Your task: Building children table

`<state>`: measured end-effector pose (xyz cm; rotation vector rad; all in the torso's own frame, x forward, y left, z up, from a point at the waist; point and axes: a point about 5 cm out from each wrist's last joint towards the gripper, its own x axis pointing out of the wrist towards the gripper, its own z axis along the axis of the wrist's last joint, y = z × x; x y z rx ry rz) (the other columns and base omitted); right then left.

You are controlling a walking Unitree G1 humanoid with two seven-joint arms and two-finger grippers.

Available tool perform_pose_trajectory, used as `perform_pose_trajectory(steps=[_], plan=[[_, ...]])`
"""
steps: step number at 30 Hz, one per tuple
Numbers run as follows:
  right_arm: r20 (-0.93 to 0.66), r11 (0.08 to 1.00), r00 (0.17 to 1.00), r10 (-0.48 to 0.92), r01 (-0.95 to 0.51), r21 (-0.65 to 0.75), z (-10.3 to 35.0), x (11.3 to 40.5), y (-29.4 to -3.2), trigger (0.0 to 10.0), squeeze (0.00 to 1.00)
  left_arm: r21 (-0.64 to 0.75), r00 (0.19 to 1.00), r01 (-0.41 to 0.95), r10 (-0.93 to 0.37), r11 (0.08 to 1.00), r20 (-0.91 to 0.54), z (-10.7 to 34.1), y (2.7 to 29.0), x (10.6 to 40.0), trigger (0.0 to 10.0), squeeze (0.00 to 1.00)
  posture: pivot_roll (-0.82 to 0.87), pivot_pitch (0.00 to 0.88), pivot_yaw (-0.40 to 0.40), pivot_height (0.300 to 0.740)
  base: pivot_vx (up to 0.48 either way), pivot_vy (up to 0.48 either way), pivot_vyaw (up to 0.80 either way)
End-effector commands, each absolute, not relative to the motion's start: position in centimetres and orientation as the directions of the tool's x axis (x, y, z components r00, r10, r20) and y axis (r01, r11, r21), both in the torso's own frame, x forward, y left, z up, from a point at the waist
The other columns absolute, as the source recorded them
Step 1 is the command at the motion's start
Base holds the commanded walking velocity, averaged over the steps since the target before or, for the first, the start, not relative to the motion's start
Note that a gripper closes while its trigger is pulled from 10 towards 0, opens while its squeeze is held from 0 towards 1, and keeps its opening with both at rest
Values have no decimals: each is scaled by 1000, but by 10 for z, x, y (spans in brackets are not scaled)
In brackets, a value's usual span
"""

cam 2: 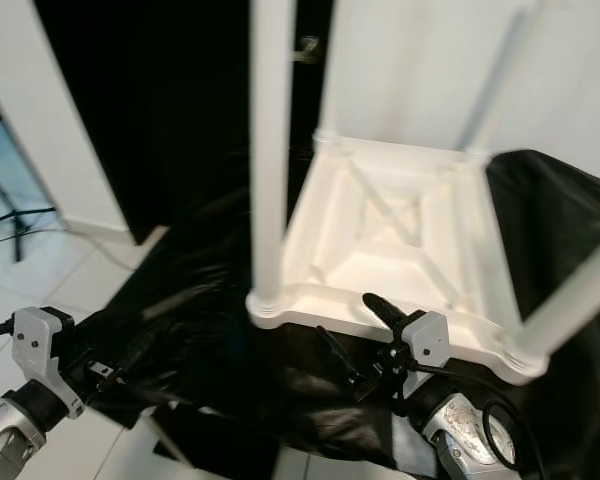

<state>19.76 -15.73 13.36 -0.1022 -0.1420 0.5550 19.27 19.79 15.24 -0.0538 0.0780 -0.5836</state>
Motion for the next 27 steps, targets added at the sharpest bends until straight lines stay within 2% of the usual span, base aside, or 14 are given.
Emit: perform_pose_trajectory(steps=[1, 18, 27], plan=[[95, 850, 848, 522, -508, -141, 132, 198, -160, 10000, 0, -69, 695, 714, -717, 697, -53, 152, 190, 187, 10000, 0, 40, 0, -18, 740, 0, 0, -763], [85, 845, 847, 525, -507, -168, 134, 201, -162, 10000, 0, -54, 712, 699, -701, 713, -35, 154, 190, 193, 10000, 0, 36, 0, -25, 740, 0, 0, -758], [93, 845, 847, 524, -502, -184, 141, 207, -165, 10000, 0, -49, 734, 677, -678, 735, -27, 155, 194, 194, 10000, 0, 37, 0, -32, 740, 0, 0, 0]])
